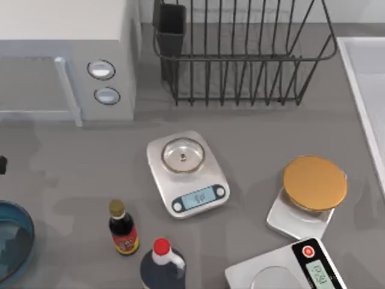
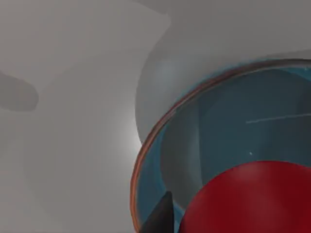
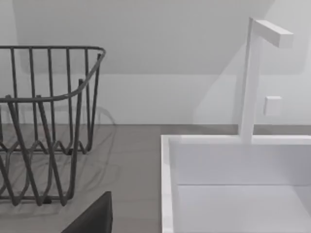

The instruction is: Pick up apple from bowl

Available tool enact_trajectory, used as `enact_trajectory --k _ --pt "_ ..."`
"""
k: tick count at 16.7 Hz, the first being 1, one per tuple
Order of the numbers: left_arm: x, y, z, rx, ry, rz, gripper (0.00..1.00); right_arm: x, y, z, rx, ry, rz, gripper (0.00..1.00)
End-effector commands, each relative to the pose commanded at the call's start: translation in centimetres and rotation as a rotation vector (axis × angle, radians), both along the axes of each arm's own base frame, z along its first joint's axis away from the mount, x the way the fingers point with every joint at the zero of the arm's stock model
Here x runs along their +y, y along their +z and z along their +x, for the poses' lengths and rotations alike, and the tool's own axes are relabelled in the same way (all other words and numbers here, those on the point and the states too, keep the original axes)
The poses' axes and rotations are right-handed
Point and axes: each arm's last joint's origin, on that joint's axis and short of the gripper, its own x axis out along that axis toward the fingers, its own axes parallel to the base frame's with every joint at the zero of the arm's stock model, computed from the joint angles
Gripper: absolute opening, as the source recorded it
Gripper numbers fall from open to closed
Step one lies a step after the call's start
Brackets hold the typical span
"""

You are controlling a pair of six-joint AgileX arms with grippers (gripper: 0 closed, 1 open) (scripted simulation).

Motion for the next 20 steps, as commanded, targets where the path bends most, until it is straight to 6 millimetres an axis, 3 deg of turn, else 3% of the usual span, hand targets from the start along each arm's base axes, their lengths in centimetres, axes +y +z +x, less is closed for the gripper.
enact_trajectory --k 5,9,11,16,20 --pt "-0.1 10.6 -0.8 0.009 0.000 -0.001 0.00 0.0 0.0 0.0 0.000 0.000 0.000 1.00" --pt "-0.5 15.6 -3.1 -0.018 0.000 0.003 0.00 0.0 0.0 0.0 0.000 0.000 0.000 1.00" --pt "-0.6 16.4 -3.6 -0.025 0.000 0.003 0.00 0.0 0.0 0.0 0.000 0.000 0.000 1.00" --pt "-0.5 16.3 -3.4 -0.022 0.003 0.004 0.00 0.0 0.0 0.0 0.000 0.000 0.000 1.00" --pt "-2.9 15.3 -0.9 -0.006 0.004 -0.001 0.00 0.0 0.0 0.0 0.000 0.000 0.000 1.00"
